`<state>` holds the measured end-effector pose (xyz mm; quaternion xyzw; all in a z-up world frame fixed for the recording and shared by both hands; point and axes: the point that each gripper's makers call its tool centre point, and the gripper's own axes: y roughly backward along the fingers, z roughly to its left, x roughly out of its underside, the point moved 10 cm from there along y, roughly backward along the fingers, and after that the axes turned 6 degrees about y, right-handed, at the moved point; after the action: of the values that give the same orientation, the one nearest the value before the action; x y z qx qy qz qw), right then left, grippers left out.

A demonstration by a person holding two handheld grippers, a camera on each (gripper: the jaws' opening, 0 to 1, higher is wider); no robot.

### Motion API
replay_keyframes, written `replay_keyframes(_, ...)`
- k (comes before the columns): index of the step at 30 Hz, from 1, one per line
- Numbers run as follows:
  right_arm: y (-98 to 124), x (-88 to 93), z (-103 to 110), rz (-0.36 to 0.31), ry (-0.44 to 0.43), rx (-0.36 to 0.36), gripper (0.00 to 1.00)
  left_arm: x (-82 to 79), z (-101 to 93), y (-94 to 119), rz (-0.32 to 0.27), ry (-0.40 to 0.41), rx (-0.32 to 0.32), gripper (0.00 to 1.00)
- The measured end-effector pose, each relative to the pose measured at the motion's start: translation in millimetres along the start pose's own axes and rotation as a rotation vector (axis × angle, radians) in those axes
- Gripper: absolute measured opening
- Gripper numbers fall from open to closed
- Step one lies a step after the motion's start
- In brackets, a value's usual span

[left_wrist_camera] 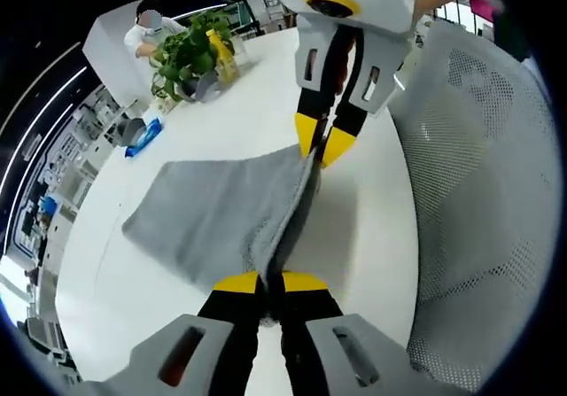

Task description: Fold the towel on the table until its edges align and the towel forms a compact rectangular stack.

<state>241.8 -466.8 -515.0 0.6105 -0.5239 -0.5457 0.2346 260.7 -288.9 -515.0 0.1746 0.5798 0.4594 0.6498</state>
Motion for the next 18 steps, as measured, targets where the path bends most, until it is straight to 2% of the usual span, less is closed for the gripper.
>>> replay_keyframes(8,25.0,-9.0,-7.1,-0.018,0.028,0.029,0.03,-12.3,2.3,18.8,-0.021,0.005,-0.017,0.07)
replay_keyframes(18,45.8,-17.5,-8.9,-0.044,0.015,0.016,0.03,-23.8,5.7,42.4,-0.031,-0.004,-0.016,0.07)
